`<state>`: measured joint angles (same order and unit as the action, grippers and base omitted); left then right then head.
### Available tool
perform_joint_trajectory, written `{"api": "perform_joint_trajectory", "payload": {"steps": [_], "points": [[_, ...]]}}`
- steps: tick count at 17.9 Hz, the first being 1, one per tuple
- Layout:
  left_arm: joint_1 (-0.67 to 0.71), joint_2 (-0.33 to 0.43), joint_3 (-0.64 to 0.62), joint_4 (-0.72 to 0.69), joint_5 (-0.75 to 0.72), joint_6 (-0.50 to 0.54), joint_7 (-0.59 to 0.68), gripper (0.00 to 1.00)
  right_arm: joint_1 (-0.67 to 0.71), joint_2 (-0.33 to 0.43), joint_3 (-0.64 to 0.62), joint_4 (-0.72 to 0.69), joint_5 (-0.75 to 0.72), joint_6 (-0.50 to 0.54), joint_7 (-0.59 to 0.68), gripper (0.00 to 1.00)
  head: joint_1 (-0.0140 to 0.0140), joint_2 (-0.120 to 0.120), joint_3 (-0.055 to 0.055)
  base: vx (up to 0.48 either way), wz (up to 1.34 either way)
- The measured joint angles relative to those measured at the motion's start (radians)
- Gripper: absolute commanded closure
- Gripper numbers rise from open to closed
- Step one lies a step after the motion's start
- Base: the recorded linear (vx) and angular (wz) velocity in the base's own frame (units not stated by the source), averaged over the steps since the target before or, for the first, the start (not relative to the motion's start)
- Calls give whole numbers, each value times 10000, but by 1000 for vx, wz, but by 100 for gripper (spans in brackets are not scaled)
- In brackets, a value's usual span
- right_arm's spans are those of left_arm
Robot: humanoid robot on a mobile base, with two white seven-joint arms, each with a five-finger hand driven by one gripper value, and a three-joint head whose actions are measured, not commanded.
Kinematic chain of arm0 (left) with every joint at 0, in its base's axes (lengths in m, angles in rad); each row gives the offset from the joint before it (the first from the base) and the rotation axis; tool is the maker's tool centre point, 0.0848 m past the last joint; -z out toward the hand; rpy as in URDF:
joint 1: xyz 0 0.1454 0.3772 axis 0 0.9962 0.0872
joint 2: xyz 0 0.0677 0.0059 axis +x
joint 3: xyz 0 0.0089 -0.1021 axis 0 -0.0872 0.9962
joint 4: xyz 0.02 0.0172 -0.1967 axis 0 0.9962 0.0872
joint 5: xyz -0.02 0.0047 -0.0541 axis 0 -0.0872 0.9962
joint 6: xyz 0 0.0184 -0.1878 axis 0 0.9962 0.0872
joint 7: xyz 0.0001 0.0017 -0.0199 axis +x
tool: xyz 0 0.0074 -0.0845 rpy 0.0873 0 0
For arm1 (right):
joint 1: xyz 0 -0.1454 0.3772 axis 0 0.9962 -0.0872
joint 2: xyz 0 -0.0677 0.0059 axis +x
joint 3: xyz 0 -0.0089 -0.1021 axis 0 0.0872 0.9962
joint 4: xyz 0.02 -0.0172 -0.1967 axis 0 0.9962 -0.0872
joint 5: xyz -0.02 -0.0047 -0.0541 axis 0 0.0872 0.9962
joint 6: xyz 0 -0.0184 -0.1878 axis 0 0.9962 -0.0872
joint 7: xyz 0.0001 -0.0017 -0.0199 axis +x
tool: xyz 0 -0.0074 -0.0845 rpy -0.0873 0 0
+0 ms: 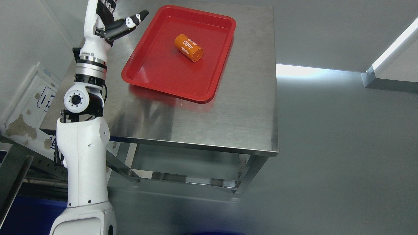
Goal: Grab orange capacitor from left shelf to right desk
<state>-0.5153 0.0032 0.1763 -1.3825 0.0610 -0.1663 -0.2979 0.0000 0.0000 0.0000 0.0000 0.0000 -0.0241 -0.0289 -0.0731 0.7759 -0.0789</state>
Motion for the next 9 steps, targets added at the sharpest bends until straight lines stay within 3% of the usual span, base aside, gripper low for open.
{"api": "perform_joint_trajectory", "payload": {"steps": [4, 9], "points": [[921, 281, -184, -37, -16, 34, -46, 0, 0, 0, 0, 0, 0, 0, 0, 0, 0, 0, 0, 0, 0], [1140, 492, -409, 65, -61, 530, 39, 0, 0, 0, 0, 0, 0, 0, 0, 0, 0, 0, 0, 0, 5]]}}
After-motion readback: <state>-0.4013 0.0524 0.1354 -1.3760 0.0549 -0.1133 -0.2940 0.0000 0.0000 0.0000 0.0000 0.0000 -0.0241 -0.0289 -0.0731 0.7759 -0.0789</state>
